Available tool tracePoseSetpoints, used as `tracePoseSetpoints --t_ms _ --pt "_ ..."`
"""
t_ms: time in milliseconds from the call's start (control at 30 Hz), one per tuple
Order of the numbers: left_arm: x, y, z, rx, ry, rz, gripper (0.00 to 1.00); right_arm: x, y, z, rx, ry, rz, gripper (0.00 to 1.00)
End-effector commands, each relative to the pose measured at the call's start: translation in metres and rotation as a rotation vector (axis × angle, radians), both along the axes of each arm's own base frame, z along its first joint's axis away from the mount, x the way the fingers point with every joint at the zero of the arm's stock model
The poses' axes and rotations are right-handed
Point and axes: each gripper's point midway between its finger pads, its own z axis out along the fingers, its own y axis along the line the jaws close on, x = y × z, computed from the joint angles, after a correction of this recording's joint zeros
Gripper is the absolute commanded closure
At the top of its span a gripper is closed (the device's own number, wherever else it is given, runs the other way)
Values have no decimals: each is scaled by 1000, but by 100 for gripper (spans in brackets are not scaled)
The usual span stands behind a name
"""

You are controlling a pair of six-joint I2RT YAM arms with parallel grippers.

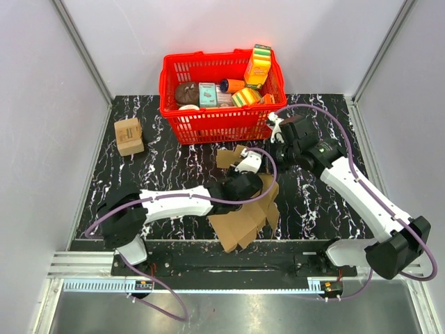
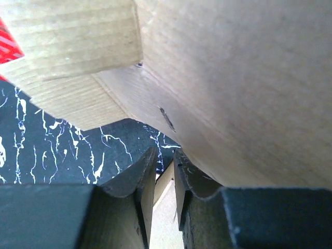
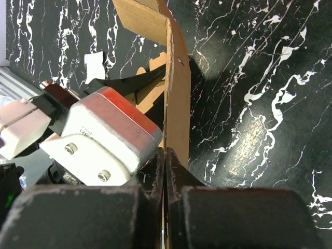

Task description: Fold the paper box

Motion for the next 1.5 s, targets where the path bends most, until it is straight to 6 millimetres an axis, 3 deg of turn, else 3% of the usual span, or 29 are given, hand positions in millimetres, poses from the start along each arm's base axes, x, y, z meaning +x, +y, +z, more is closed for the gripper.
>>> tracePoseSetpoints --t_ms 0,233,333,367,433,467,533,567,633,667,733,767,833,867,967,1000,1100,1200,1333,1467 --pt "-4 -16 15 24 -92 26 75 13 16 26 83 -63 -9 98" --pt "-10 -13 10 13 -75 39 69 14 12 24 59 -82 -7 98" --pt "-11 -5 24 -15 -86 38 62 16 6 19 25 -98 -16 98" --pt "-14 -2 38 -51 -96 34 61 18 3 18 11 -107 -25 98" --pt "-19 4 42 -77 -84 4 57 18 -1 15 -10 -120 -16 98" --pt "-22 8 57 -124 -91 -11 55 18 -3 14 -21 -128 -16 98" --pt "-32 8 57 -170 -48 -95 51 19 -6 13 -41 -150 -8 98" --pt "-37 10 73 -229 -52 -131 45 19 -8 14 -49 -162 -4 98" --pt "-50 9 70 -285 13 -239 40 20 -12 16 -62 -193 7 98" --pt "-56 14 83 -333 9 -270 37 21 -13 17 -69 -206 9 98" --pt "-64 23 80 -368 48 -315 33 20 -17 16 -87 -231 27 98" --pt "-68 30 94 -411 32 -337 32 19 -17 16 -93 -242 36 98" --pt "-67 45 95 -434 35 -330 31 16 -19 13 -107 -267 79 98" --pt "-68 55 110 -475 3 -325 30 14 -19 12 -109 -271 95 98" --pt "-54 86 129 -541 -53 -261 29 5 -17 14 -99 -302 174 96" --pt "-40 102 132 -556 -74 -205 29 1 -16 17 -87 -315 198 95" --pt "-25 121 142 -591 -90 -186 29 -17 -5 25 -21 -364 349 94" --pt "-12 125 151 -591 -102 -187 29 -36 3 33 50 -419 464 93" --pt "0 119 158 -609 -95 -236 28 -31 -3 33 22 -503 464 92" --pt "14 114 153 -620 -75 -246 28 -26 -9 22 -36 -539 478 91"
